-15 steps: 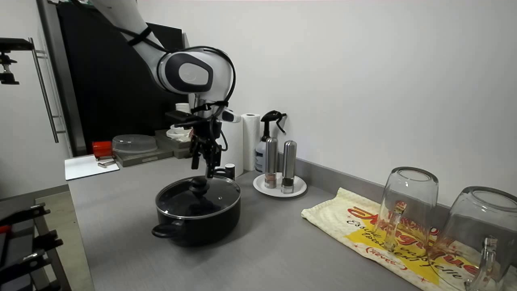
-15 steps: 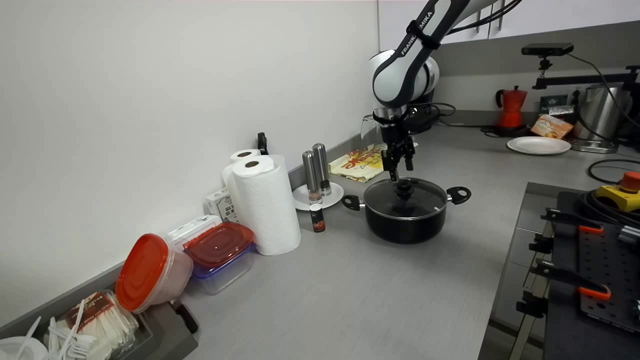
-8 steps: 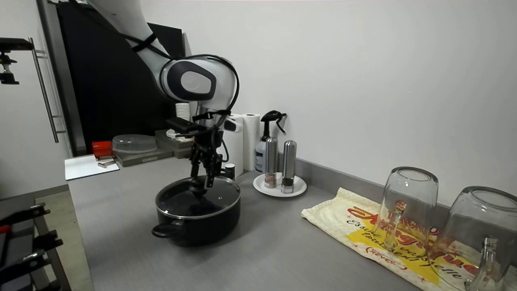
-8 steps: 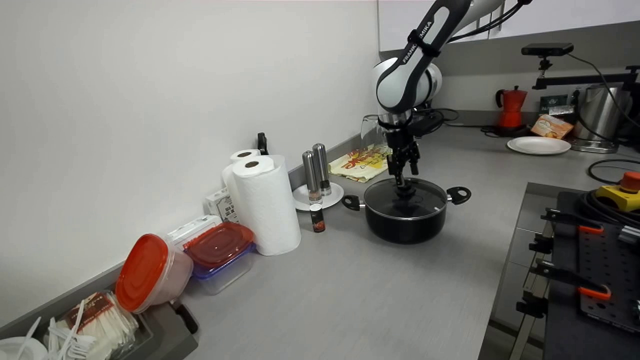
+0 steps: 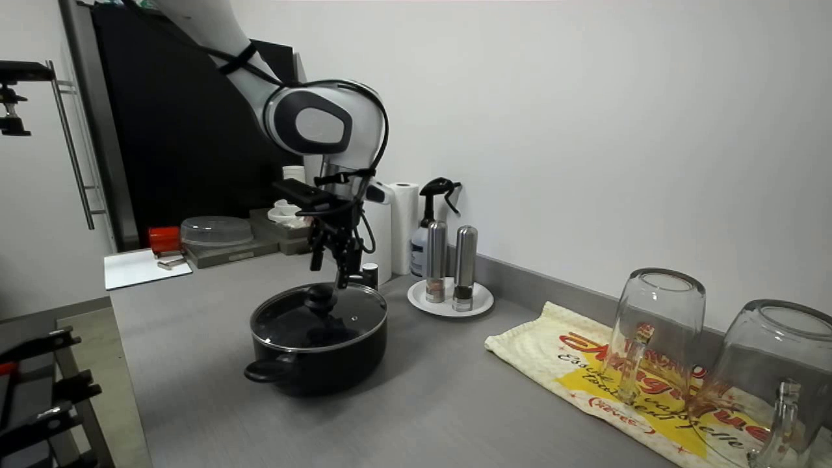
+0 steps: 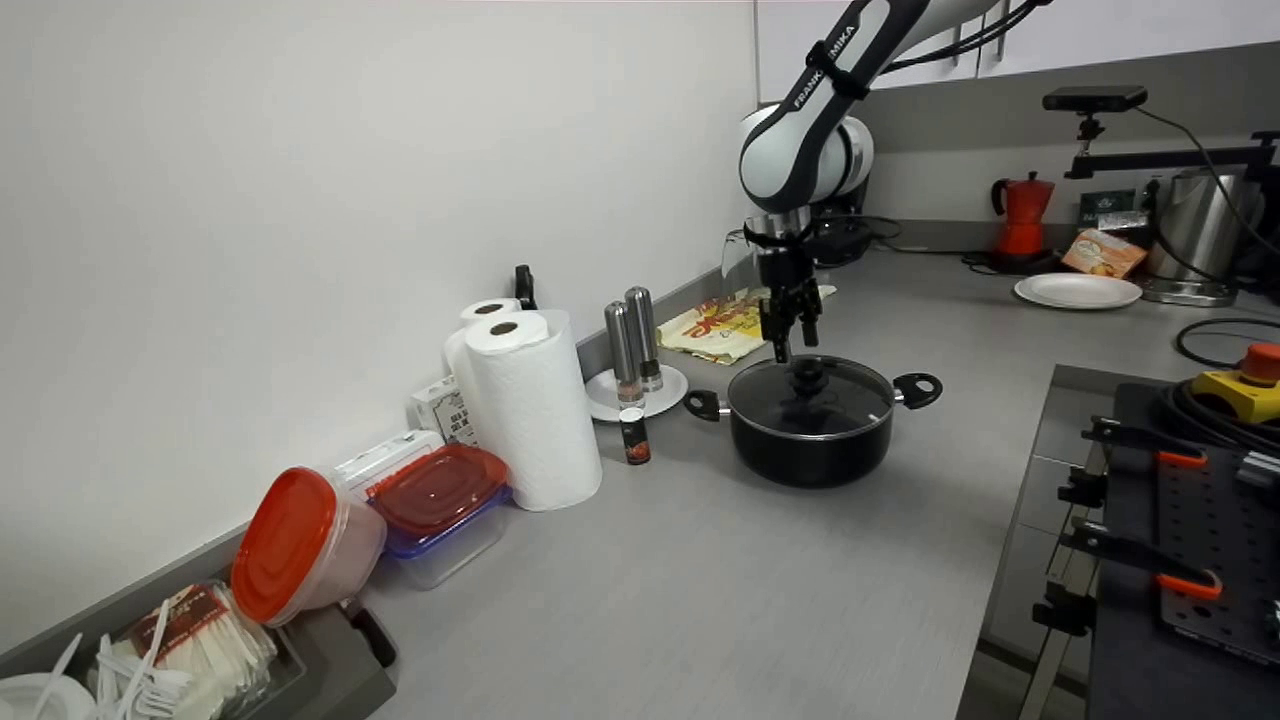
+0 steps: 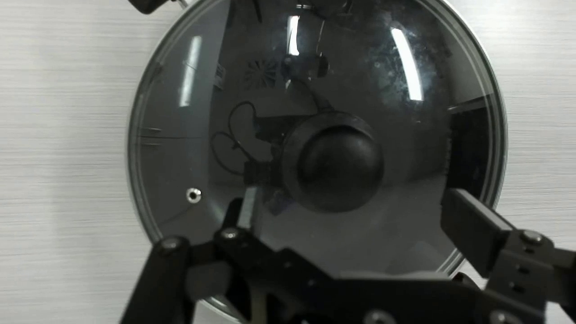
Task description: Take the lid off the pot and put it on the counter
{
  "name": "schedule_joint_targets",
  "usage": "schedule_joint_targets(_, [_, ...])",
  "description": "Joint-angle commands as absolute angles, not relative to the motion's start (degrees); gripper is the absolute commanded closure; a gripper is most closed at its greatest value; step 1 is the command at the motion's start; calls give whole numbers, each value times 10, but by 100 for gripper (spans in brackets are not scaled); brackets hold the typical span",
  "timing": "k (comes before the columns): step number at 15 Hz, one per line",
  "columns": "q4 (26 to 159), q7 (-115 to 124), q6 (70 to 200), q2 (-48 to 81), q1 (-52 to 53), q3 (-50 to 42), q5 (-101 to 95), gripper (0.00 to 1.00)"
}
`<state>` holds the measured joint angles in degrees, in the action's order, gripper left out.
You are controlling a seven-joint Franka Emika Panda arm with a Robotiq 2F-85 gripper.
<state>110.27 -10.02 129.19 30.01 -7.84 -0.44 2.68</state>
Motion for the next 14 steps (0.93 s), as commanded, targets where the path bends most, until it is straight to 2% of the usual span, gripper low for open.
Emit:
schedule_joint_targets(1, [1089, -114, 1278, 312, -83, -2, 37, 0])
schedule_joint_targets(9, [1086, -111, 1273, 329, -83, -2, 33, 0])
schedule_joint_targets(10, [1086, -111, 1272, 330, -83, -2, 33, 3])
schedule_joint_targets(11, [1086, -111, 1272, 330, -83, -2, 33, 27])
schedule_joint_targets(13, [1086, -112, 1270, 331, -83, -2, 33, 29])
schedule_joint_targets(14, [1086, -112, 1269, 331, -84, -3, 34, 35])
